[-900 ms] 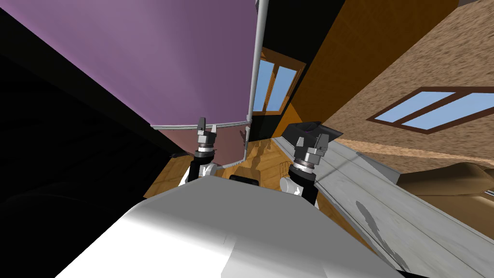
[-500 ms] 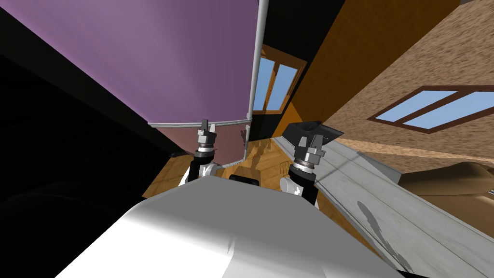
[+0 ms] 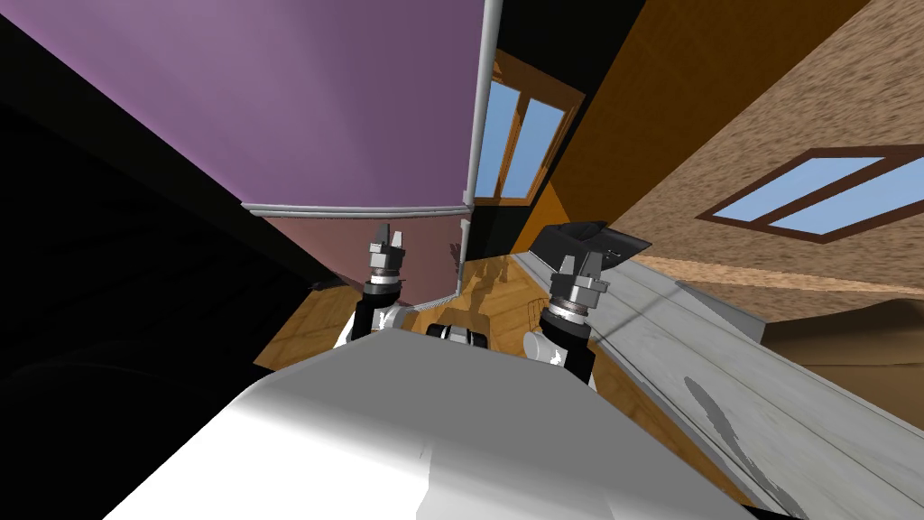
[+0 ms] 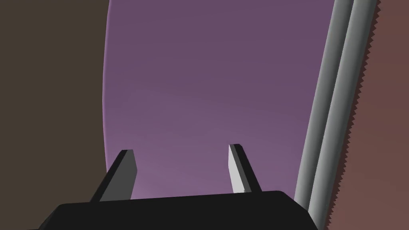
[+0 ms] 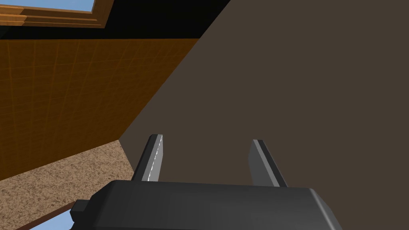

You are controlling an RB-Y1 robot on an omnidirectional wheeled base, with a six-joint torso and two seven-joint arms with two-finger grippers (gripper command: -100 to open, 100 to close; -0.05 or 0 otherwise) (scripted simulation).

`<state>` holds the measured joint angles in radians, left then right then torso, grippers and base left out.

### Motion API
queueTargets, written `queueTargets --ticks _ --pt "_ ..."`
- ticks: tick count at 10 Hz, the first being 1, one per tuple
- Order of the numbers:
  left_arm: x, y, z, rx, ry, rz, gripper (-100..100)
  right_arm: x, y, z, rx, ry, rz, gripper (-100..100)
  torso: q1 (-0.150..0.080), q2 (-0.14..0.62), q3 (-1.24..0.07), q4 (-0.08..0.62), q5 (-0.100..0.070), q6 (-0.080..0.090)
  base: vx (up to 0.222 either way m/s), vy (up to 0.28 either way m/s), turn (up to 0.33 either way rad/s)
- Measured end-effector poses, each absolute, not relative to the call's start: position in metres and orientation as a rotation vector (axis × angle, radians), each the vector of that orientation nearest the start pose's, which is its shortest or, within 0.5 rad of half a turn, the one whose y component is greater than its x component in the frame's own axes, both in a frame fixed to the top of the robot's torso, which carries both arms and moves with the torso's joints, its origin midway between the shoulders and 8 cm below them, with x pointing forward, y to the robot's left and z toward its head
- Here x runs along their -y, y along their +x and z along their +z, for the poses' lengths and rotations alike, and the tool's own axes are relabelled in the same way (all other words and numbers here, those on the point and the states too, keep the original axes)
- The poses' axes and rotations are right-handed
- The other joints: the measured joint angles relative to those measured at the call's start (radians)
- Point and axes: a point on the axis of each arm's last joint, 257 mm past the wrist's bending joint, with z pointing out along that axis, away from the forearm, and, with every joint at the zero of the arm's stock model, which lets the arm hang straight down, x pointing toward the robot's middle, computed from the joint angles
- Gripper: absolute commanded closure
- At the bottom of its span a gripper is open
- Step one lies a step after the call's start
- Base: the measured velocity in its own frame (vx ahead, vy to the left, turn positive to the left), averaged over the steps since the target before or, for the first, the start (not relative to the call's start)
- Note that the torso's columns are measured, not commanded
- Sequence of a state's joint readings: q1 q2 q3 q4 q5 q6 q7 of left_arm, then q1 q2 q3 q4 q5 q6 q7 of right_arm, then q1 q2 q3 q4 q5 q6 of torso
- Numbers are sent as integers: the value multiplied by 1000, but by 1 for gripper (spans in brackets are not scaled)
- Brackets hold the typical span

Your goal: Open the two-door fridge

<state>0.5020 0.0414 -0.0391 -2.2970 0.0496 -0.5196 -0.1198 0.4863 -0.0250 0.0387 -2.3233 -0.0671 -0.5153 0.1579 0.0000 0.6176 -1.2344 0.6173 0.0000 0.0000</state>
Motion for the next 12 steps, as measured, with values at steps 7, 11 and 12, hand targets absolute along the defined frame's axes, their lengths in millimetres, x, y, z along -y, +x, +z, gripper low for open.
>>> queueTargets --ticks 7,11,12 --pt "-270 355 18 -776 -590 -1206 -100 268 334 50 -581 576 1257 0 0 121 -241 121 0 0 53 -50 -7" --pt "-278 365 9 -861 -613 -1146 -100 268 334 50 -581 576 1257 0 1 121 -241 121 0 0 72 -69 -7" --pt "-280 367 7 -878 -618 -1132 -100 268 334 50 -581 576 1258 0 1 122 -240 121 0 0 52 -69 -11"
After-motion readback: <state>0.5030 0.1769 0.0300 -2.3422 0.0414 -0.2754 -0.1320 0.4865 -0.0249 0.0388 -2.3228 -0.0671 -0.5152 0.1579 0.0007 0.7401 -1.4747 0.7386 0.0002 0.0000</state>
